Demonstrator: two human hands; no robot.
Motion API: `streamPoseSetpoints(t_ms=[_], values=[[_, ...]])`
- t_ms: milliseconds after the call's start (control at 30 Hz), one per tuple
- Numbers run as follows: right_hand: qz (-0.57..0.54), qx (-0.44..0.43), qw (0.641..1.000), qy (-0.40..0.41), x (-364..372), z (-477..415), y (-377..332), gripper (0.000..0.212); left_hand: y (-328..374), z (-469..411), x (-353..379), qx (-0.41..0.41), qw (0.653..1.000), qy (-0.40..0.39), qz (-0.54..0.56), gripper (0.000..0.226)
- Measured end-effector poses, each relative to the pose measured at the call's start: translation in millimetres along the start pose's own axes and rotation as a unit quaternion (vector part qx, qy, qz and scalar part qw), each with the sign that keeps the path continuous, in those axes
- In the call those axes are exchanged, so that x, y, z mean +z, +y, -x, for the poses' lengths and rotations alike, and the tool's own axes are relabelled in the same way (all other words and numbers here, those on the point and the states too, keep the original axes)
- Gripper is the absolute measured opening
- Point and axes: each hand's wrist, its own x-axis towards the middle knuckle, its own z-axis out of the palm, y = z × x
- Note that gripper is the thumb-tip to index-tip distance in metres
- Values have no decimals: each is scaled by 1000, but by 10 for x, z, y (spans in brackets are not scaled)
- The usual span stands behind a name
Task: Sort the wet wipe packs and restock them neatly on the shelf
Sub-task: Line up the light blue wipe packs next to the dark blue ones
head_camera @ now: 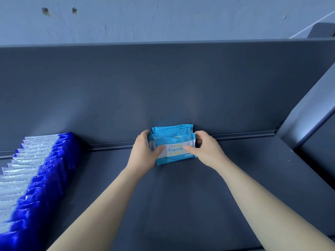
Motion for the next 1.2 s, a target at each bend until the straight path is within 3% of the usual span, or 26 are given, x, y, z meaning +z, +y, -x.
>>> streamPoseSetpoints(t_ms=[133,267,333,433,500,600,667,767,900,1033,1133,1200], values=[[47,18,998,44,-83,161,-65,62,-26,36,-91,40,998,19,-47,59],[136,104,985,14,18,284,-69,26,-113,58,-60,11,996,-50,-78,51],[130,135,982,-2,89,322,-54,32,-129,75,-62,5,996,-45,-77,48],[105,140,984,-16,69,363,-97,23,-135,150,-114,34,997,-6,-64,39],[84,123,988,-25,-2,396,-142,18,-125,225,-159,57,997,22,-49,32],[6,47,999,-21,-141,440,-277,15,-30,322,-226,74,995,60,-17,38],[-12,-10,999,-31,-197,442,-420,22,69,304,-239,92,996,-16,-2,40],[-30,-62,997,-41,-187,360,-571,30,167,228,-194,101,983,-141,65,28],[-111,-32,992,-44,-190,284,-508,44,175,191,-124,2,961,-126,245,14],[-63,4,994,-94,-208,251,-265,22,145,223,-94,-63,923,-106,364,15],[-32,-29,996,-83,-263,174,-213,14,118,246,-58,-58,944,-104,307,13],[24,-57,996,-64,-290,94,-244,19,75,223,-34,-38,982,-64,175,10]])
